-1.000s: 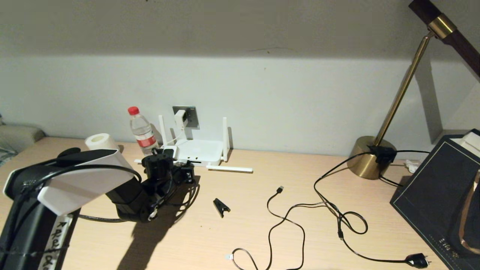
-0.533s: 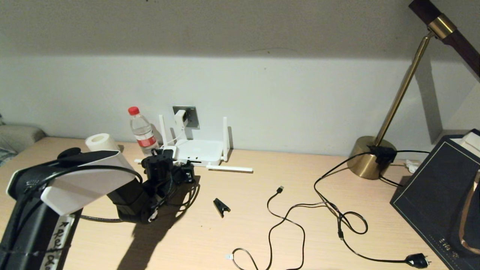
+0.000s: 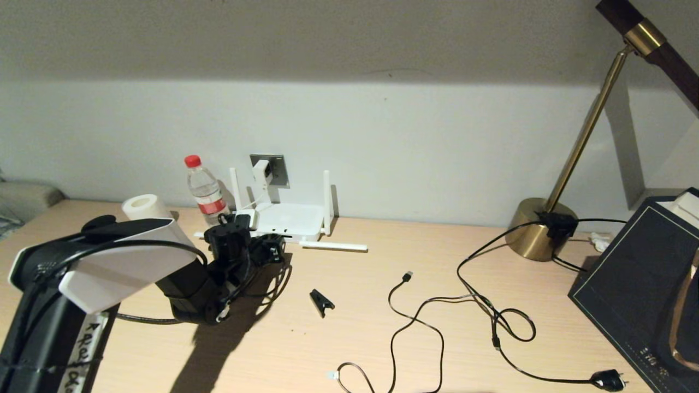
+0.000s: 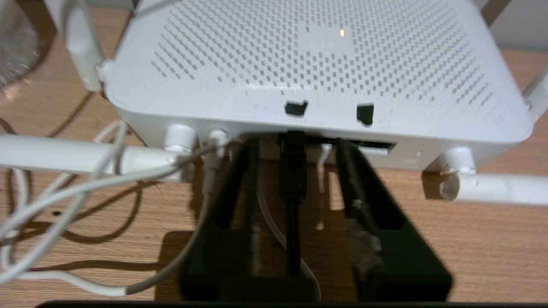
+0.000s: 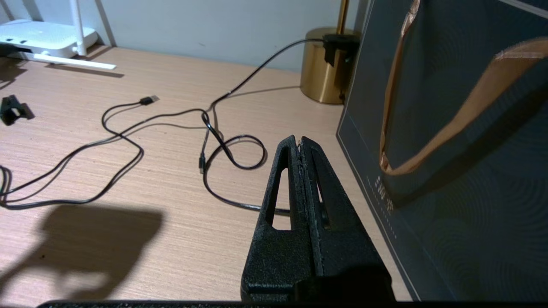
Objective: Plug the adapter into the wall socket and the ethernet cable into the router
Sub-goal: Plug cable into router interface
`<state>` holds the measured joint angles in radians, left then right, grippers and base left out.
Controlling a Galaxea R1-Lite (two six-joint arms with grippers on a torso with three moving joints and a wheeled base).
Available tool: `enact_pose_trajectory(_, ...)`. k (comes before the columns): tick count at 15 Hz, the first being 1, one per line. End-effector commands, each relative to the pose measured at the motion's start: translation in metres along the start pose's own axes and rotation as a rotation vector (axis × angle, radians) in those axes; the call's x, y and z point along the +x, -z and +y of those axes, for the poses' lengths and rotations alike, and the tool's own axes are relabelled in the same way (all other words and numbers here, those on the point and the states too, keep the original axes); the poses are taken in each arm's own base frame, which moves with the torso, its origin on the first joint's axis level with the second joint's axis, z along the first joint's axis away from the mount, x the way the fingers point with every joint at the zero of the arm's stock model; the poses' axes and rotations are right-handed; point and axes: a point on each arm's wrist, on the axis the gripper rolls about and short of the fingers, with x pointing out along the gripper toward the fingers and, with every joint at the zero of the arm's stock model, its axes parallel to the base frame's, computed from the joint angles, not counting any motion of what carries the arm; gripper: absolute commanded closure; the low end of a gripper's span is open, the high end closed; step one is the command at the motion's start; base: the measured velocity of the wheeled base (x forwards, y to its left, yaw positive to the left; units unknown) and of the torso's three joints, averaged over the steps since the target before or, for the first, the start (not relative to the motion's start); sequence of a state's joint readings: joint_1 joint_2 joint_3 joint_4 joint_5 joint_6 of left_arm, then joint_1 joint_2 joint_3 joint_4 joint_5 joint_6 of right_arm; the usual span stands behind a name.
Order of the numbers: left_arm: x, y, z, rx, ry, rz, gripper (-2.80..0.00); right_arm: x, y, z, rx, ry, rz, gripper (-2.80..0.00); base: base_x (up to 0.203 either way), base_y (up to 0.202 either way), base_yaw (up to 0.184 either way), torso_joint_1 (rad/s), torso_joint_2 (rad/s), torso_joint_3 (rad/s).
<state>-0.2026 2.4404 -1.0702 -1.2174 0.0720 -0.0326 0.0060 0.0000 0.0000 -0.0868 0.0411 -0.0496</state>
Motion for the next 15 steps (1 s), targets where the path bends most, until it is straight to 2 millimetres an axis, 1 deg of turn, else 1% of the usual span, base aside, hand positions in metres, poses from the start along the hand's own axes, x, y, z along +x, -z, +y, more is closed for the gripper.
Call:
enact_pose_trajectory(1,0.0,0.002,-0.001,0.0,-0.003,-0.004,-2.8,0.002,0.01,0.0,0.0,-0.002,0.036,0.0,0.0,0.0,0.0,0.0,0.0,0.0)
enact_pose_trajectory(4,0.0,0.005,0.0,0.003,-0.005,0.006,-2.8,0.002,0.01,0.0,0.0,-0.002,0.036,0.0,0.0,0.0,0.0,0.0,0.0,0.0)
enact_pose_trajectory(7,-0.01,0.004,-0.003,0.007,0.0,-0.021,-2.8,0.002,0.01,0.0,0.0,-0.002,0.036,0.0,0.0,0.0,0.0,0.0,0.0,0.0)
enact_pose_trajectory(11,-0.041,-0.001,-0.016,0.013,0.034,-0.01,-2.8,0.002,0.01,0.0,0.0,-0.002,0.036,0.0,0.0,0.0,0.0,0.0,0.0,0.0)
enact_pose_trajectory(13,-0.06,-0.008,-0.021,0.013,0.048,-0.038,-2.8,0.002,0.01,0.0,0.0,-0.002,0.036,0.0,0.0,0.0,0.0,0.0,0.0,0.0)
enact_pose_trajectory(14,-0.071,-0.014,-0.022,0.013,0.055,-0.057,-2.8,0.002,0.01,0.0,0.0,-0.002,0.036,0.0,0.0,0.0,0.0,0.0,0.0,0.0)
enact_pose_trajectory(15,-0.083,-0.025,-0.024,0.01,0.062,-0.092,-2.8,0.002,0.01,0.0,0.0,-0.002,0.036,0.0,0.0,0.0,0.0,0.0,0.0,0.0)
